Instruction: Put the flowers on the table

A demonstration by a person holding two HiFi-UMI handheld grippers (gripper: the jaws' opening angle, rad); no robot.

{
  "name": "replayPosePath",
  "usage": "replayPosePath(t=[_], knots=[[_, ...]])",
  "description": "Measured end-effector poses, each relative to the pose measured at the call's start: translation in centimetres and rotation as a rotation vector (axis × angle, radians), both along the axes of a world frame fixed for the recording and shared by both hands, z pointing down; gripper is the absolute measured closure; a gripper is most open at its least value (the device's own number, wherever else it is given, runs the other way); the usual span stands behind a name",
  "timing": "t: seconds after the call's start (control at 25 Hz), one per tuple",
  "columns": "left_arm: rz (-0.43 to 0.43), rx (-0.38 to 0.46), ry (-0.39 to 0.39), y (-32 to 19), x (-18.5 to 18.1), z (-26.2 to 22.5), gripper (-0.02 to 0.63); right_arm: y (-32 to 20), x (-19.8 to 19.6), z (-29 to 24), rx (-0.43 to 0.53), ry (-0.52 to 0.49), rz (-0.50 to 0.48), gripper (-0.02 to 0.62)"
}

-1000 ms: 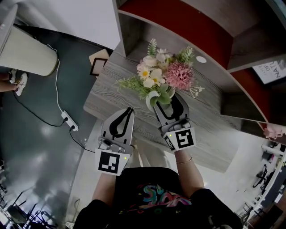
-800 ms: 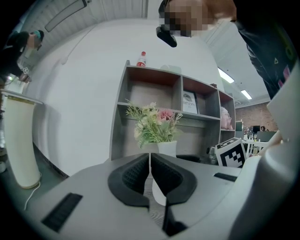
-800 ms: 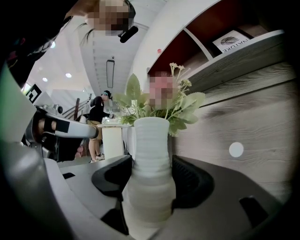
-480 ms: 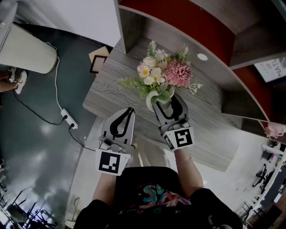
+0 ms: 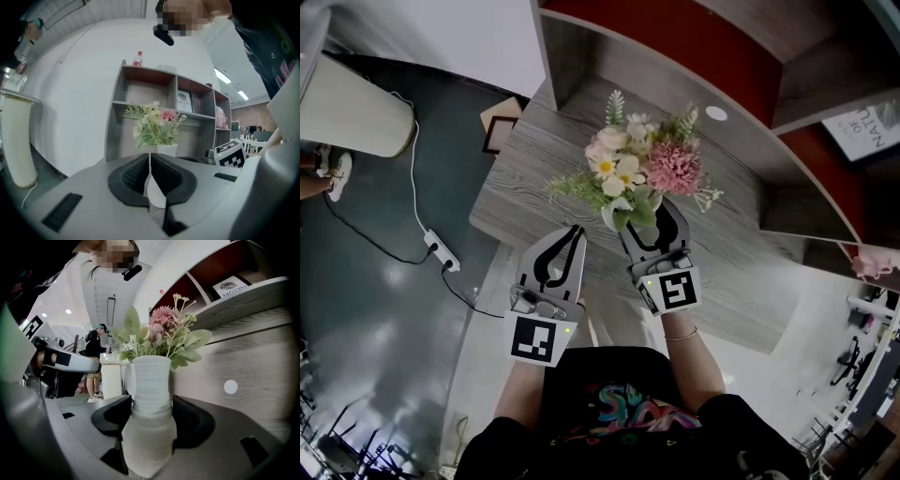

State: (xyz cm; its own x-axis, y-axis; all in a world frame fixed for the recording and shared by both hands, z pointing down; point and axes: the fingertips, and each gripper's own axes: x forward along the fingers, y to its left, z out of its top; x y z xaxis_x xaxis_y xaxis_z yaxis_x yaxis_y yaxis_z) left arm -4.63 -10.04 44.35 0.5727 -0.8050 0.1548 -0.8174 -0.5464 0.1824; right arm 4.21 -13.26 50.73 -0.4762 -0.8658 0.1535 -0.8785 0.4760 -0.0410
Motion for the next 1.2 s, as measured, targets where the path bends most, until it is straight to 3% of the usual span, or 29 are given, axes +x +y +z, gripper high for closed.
replayPosePath(t=[0.4,0.72,1.2], knots=[[0.046,0.013,-0.002,1.9,1.4,-0.3,0.574,2.1,0.6,0.3,-0.006,0.021,0.01,0.302],[0.058,0.017,-0.007,1.9,2.4,-0.5,0.574,2.0,1.0,-0.4,0.011,-0.043,0.016,0.302],[0.065,0.034,-0.013,2.0,2.8,-1.1,0.574,2.5,1.9,-1.0,0.016,-0.055,0.021,0.302]])
